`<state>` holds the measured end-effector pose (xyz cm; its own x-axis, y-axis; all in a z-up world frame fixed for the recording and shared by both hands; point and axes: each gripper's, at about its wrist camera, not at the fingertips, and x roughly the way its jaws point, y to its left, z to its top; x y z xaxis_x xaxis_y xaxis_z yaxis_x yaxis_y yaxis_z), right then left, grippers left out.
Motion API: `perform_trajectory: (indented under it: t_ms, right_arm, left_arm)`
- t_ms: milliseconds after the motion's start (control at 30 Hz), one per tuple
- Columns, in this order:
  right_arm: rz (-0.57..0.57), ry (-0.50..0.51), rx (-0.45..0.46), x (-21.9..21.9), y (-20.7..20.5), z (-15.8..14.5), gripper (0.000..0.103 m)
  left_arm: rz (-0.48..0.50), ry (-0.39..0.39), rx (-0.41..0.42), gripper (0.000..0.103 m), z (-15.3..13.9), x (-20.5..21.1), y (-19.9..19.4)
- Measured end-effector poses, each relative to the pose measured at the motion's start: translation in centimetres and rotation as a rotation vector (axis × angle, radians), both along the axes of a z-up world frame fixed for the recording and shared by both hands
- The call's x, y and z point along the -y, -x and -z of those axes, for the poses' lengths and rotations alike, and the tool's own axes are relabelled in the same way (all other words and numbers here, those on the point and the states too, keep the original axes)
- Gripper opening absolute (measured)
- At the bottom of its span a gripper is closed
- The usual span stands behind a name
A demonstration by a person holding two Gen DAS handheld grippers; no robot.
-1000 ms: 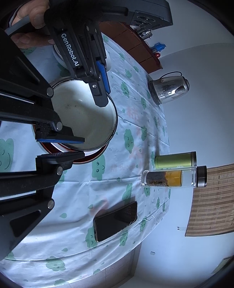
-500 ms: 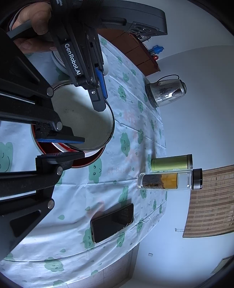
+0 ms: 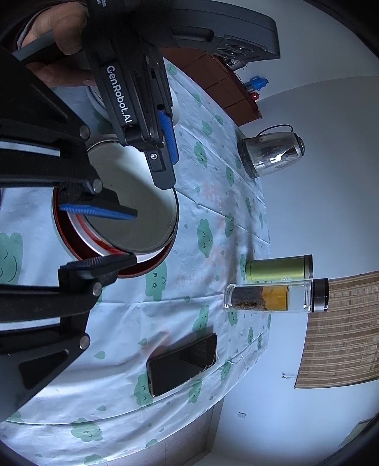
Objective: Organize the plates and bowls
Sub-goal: 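Lower the white enamel bowl into the pink bowl and open both tools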
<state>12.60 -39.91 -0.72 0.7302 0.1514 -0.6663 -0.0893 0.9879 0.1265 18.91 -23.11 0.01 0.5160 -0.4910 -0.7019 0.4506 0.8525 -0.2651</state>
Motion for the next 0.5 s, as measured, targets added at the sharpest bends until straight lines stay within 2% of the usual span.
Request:
perform_trajectory:
  t_ms: [67,200,267,400,500]
  right_arm:
    - [-0.001,0.004,0.002,-0.14,0.04,0.03,0.032]
    - [-0.004,0.001,0.005,-0.18,0.11,-0.02,0.033]
    - [-0.005,0.005,0.004,-0.23,0.11,-0.04,0.033]
    - [0.001,0.009,0.026,-0.23,0.38,-0.3,0.047]
    - [0.003,0.008,0.041,-0.23,0.7,-0.53,0.048]
  left_arm:
    - [-0.004,0.003,0.005,0.047,-0.1,-0.15,0.03]
    - [-0.007,-0.002,0.01,0.049,-0.11,-0.23,0.05]
    - [-0.012,-0.007,0.012,0.055,-0.06,-0.3,0.06]
    - [-0.015,-0.013,0.012,0.064,0.04,-0.51,0.1]
    - [-0.015,-0.015,0.016,0.067,0.07,-0.6,0.24]
